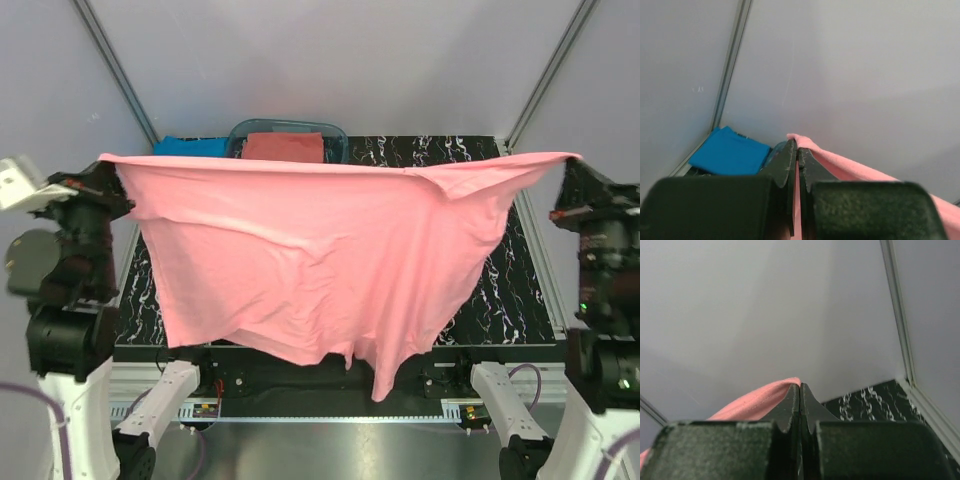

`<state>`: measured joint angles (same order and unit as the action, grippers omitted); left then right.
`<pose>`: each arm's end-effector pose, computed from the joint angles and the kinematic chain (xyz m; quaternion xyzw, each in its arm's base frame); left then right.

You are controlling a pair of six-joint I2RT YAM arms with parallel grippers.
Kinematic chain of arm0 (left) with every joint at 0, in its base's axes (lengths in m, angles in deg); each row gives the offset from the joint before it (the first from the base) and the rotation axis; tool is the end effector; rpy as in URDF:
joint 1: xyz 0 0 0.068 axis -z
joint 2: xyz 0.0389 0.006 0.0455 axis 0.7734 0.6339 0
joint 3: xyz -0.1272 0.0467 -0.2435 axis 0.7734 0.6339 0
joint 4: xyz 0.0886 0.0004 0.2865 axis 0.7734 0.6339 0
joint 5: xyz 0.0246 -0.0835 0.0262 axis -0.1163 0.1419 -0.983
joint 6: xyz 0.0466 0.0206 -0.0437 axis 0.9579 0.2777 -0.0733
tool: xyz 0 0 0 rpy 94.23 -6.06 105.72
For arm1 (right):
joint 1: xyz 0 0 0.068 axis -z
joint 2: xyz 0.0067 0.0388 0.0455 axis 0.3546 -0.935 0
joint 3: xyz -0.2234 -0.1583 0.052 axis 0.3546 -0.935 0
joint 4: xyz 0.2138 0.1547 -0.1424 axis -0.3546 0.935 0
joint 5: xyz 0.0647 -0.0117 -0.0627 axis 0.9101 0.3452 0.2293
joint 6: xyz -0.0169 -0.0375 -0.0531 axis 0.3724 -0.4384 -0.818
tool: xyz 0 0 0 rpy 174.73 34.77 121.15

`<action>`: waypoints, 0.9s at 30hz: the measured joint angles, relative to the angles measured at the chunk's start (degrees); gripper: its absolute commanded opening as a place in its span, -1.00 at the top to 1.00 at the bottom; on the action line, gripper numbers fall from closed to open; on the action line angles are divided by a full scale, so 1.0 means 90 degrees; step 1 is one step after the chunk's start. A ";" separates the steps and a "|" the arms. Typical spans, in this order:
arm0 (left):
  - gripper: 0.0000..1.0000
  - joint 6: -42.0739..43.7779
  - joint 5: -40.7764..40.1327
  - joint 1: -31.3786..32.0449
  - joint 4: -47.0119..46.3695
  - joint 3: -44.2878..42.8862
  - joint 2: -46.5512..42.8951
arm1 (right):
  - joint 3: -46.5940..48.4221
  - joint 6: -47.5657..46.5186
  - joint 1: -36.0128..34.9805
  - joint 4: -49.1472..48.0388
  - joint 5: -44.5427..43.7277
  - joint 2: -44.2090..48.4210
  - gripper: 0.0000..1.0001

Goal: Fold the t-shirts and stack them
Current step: Flatten the tshirt out

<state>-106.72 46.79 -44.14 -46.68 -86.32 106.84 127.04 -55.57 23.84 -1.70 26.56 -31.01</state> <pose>0.0948 0.0073 0.5780 -0.2069 0.5751 -0.0819 0.7873 0.0529 -0.0087 0.6084 0.1500 0.5473 0.0796 0.8196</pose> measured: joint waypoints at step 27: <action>1.00 -0.0143 0.0323 -0.0085 -0.0464 0.0515 0.3886 | -0.1331 0.0313 0.0005 -0.0160 -0.0049 -0.2263 1.00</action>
<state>-108.01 49.70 -44.90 -50.85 -81.68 141.82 115.06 -52.75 23.88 -3.15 26.12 -51.38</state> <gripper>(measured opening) 0.020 0.010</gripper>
